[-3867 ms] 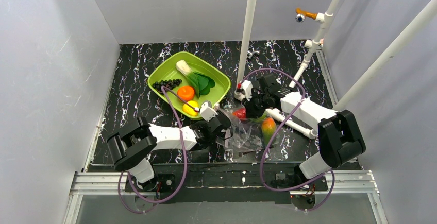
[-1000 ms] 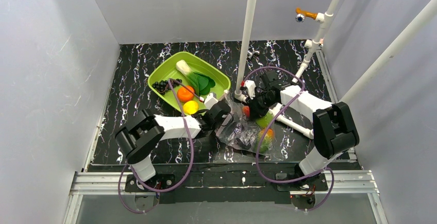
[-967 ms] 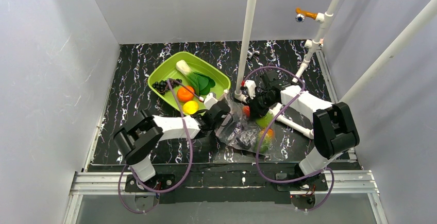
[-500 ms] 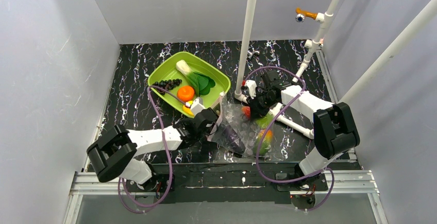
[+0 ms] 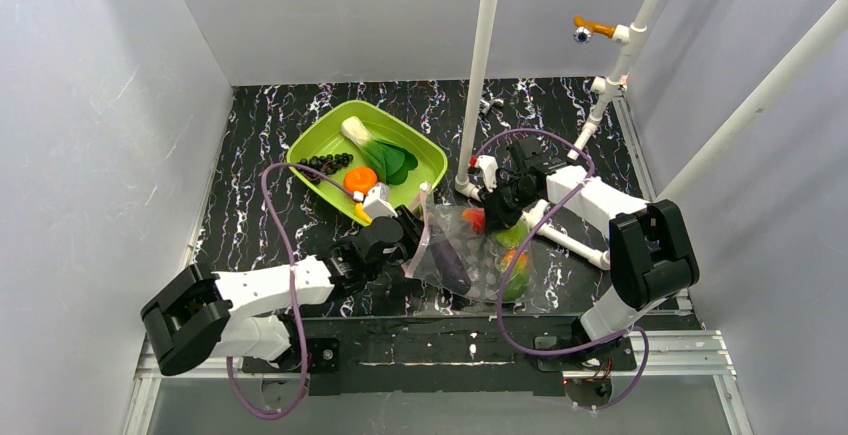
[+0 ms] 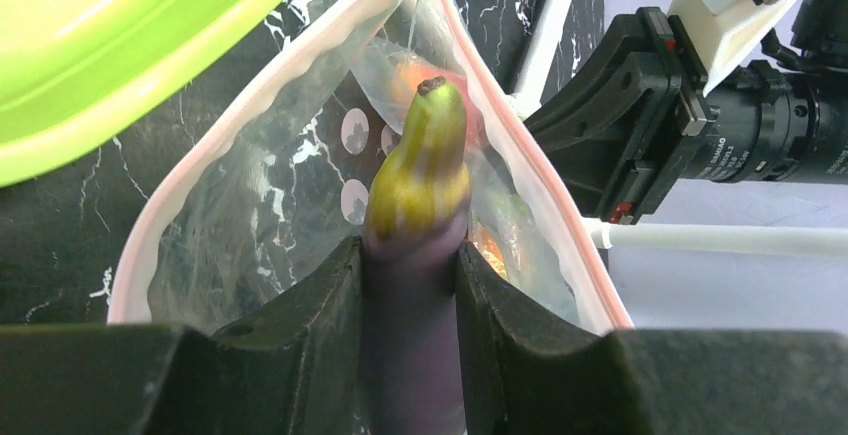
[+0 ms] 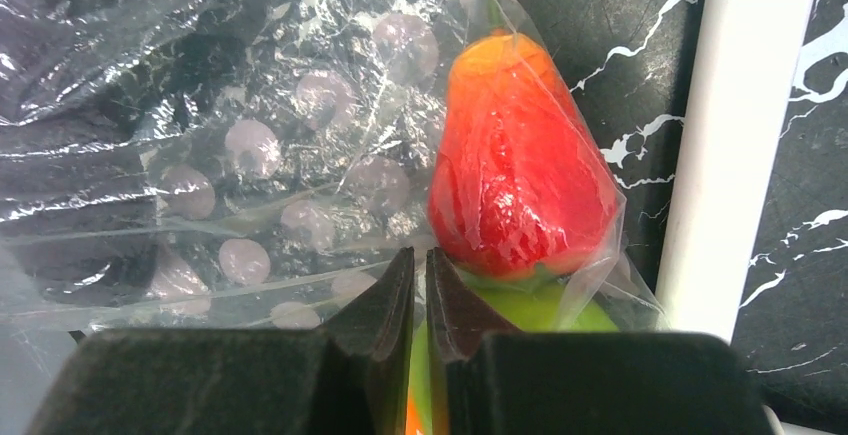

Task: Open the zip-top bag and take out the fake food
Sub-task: Pick up the fake vegetable from the zipper food storage bag.

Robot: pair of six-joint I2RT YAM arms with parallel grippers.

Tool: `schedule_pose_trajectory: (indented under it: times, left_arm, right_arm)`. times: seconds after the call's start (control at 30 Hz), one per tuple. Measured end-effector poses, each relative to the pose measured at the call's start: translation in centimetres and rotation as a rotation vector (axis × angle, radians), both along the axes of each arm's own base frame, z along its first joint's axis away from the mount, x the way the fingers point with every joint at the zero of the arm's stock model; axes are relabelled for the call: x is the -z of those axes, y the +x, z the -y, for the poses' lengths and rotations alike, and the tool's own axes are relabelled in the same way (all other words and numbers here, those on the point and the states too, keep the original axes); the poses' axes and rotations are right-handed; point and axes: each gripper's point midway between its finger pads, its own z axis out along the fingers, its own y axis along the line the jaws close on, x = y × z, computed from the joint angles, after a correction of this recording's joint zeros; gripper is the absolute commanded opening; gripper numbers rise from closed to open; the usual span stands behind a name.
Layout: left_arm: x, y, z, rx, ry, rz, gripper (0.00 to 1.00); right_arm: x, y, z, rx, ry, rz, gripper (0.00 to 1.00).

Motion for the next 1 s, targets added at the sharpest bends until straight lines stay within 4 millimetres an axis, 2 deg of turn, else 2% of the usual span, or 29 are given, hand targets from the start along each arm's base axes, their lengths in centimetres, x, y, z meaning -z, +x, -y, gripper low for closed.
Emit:
schedule_pose_trajectory:
  times: [0.47, 1.0]
  left_arm:
    - [-2.5, 0.5, -2.8, -0.028, 0.086, 0.138, 0.0]
    - [-2.0, 0.5, -6.0, -0.139, 0.141, 0.121, 0.0]
  right_arm:
    - [-0.6, 0.1, -0.1, -0.012, 0.024, 0.021, 0.15]
    - [-0.8, 0.6, -0.3, -0.012, 0.032, 0.041, 0.15]
